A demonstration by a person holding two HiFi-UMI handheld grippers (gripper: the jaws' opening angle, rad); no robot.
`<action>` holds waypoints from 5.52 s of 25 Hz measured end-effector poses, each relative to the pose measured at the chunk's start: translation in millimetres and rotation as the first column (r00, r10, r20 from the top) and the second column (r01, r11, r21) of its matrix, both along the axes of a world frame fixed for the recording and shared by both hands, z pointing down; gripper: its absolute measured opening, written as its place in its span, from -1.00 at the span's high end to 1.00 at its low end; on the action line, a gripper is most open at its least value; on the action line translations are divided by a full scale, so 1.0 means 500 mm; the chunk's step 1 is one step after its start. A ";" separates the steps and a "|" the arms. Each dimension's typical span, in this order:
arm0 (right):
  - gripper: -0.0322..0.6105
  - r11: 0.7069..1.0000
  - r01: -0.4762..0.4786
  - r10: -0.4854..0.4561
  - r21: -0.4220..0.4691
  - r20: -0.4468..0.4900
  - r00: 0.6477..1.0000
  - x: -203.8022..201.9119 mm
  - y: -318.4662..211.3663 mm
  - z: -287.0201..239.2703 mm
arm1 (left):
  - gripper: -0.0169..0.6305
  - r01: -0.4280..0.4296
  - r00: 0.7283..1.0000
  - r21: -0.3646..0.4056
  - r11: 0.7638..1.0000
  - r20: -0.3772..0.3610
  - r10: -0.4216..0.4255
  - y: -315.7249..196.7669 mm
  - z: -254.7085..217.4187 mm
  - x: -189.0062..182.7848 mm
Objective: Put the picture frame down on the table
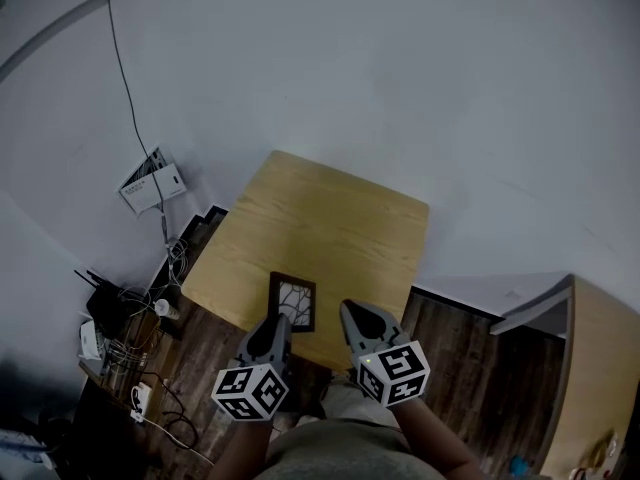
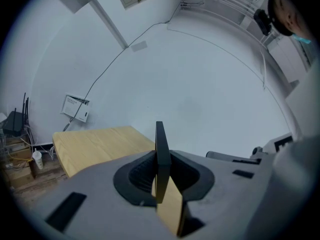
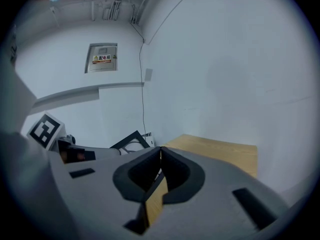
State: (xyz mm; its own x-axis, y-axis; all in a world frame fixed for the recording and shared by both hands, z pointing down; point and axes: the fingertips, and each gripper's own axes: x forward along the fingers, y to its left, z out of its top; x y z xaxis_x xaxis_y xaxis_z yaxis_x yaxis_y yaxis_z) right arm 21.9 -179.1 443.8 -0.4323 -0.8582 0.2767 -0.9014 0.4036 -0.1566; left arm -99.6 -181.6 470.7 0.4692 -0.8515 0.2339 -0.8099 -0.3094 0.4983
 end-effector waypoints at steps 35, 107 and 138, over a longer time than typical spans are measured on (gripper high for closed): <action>0.90 0.981 0.105 -0.105 -0.160 0.013 0.994 0.102 -0.227 0.142 | 0.76 0.038 0.999 -0.191 0.981 0.019 -0.035 -0.241 0.206 0.153; 0.90 0.985 0.064 -0.061 -0.158 0.025 0.998 0.027 -0.051 0.133 | 0.90 0.076 0.972 -0.171 0.982 0.233 -0.035 -0.094 0.197 0.052; 0.90 0.996 0.089 -0.088 -0.033 0.032 0.996 -0.097 0.287 0.025 | 0.94 -0.032 0.989 -0.087 0.996 0.144 0.044 0.271 0.060 -0.070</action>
